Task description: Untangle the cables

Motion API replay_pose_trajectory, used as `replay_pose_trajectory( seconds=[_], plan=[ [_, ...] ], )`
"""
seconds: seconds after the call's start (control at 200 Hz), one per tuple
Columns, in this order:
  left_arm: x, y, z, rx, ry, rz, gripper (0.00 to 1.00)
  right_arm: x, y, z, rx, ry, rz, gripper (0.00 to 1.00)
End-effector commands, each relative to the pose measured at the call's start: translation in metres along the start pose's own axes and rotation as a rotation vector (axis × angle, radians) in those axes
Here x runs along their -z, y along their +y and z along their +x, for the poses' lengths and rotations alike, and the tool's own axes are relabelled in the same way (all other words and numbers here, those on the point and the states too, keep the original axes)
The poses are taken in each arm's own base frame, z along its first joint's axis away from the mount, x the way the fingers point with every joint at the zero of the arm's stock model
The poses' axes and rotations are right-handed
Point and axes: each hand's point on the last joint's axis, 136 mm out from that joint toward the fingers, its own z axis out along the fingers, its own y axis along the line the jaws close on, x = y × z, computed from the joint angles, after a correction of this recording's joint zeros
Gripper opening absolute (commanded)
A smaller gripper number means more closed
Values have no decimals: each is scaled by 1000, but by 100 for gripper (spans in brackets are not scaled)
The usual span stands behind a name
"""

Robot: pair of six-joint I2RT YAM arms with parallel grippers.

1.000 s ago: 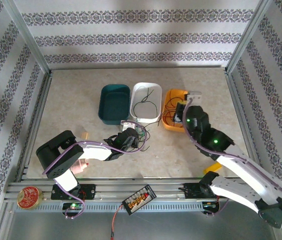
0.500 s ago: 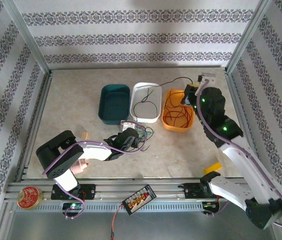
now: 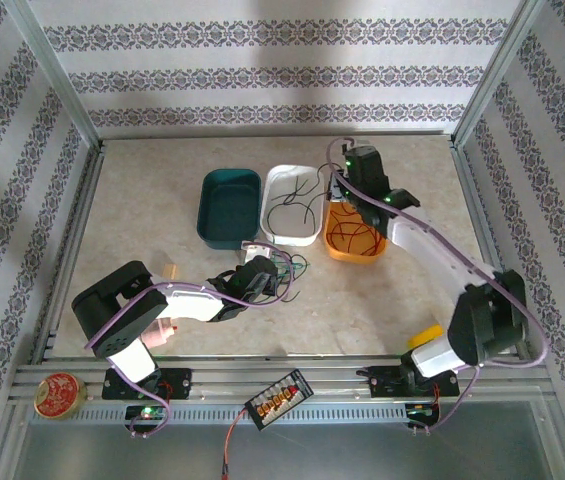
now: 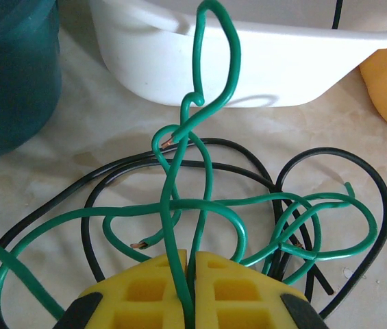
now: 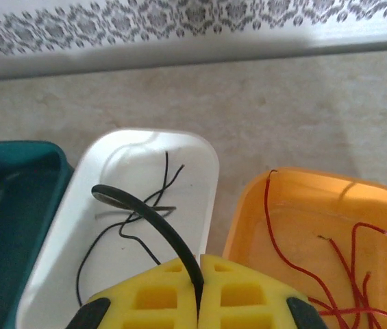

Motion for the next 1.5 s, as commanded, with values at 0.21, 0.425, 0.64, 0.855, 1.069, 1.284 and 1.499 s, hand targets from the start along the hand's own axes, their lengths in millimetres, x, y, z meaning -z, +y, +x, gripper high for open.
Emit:
replay_pose_trajectory(
  seconds=[0.21,0.425,0.64,0.855,1.069,1.284,1.499],
  plan=[
    [3,5,7,-9,14,-18,0,-76,36,57,162,255,20,3],
    [4,6,7,-8,13,-22,0,-110,40,91,183,358,36,4],
    [2,5,8,-10,18,-21,0,-120,44,106,173,403,12,5],
    [1,3,7,-15,23,-19,0,-117,48,102,178,403,-3,11],
    [2,5,7,-10,18,-25,0,-81,49,65,161,284,-1,43],
    [2,4,6,-11,17,-23,0,-32,38,54,144,204,-9,50],
    [3,6,7,-4,11,-25,0,14,48,113,145,288,-161,51]
  ],
)
